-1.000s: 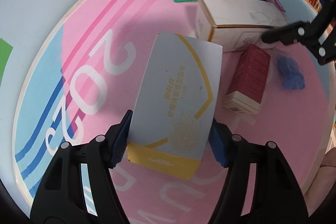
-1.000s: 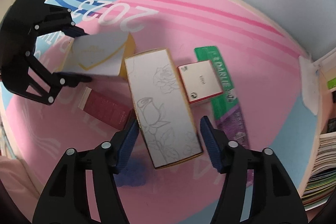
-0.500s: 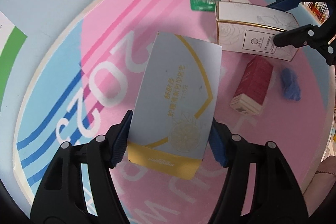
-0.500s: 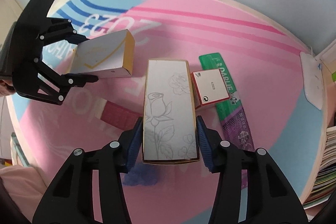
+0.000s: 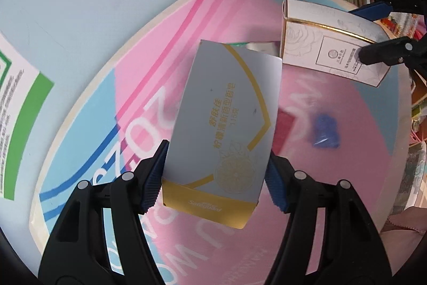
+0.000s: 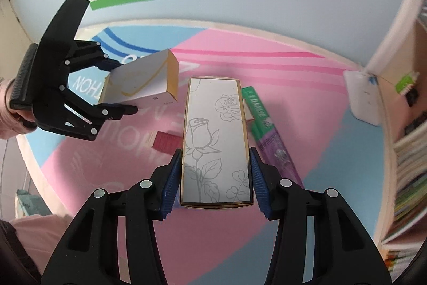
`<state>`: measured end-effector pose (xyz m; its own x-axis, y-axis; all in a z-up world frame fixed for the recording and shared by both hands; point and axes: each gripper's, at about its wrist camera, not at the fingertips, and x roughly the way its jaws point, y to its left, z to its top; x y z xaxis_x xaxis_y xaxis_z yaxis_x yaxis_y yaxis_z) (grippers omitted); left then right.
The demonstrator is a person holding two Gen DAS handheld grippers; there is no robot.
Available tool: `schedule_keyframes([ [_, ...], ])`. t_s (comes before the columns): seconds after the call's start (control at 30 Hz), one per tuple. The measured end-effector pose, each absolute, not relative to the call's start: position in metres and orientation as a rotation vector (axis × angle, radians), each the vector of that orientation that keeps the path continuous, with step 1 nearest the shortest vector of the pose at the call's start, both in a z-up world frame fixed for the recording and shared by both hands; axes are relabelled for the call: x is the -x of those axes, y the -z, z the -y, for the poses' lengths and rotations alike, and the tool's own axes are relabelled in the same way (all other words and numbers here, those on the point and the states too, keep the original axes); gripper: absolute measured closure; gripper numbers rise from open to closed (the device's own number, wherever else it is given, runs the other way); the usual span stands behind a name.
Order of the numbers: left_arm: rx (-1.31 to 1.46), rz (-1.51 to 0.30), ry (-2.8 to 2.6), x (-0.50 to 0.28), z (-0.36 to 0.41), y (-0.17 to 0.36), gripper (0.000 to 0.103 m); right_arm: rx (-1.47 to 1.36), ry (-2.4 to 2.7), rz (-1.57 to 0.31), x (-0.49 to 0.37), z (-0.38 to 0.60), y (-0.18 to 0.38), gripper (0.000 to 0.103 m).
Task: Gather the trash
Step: 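Carry the white-yellow box and rose-printed box to the teal wastebasket with both tools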
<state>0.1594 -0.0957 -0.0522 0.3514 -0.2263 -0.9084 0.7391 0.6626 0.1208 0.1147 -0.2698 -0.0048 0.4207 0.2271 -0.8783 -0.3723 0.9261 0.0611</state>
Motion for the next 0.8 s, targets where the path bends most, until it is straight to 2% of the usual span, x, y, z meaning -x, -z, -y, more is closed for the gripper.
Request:
schedule_keyframes([
  [0.33, -0.690, -0.952, 0.841, -0.090, 0.176, 0.033, 0.040, 0.044, -0.196, -1.031, -0.021, 0.334, -0.014, 0.053],
  [0.8, -0.931, -0.809, 1.266, 0.072, 0.319, 0.024, 0.040, -0.210, 0.223, -1.021, 0.201, 0.431, -0.011, 0.053],
])
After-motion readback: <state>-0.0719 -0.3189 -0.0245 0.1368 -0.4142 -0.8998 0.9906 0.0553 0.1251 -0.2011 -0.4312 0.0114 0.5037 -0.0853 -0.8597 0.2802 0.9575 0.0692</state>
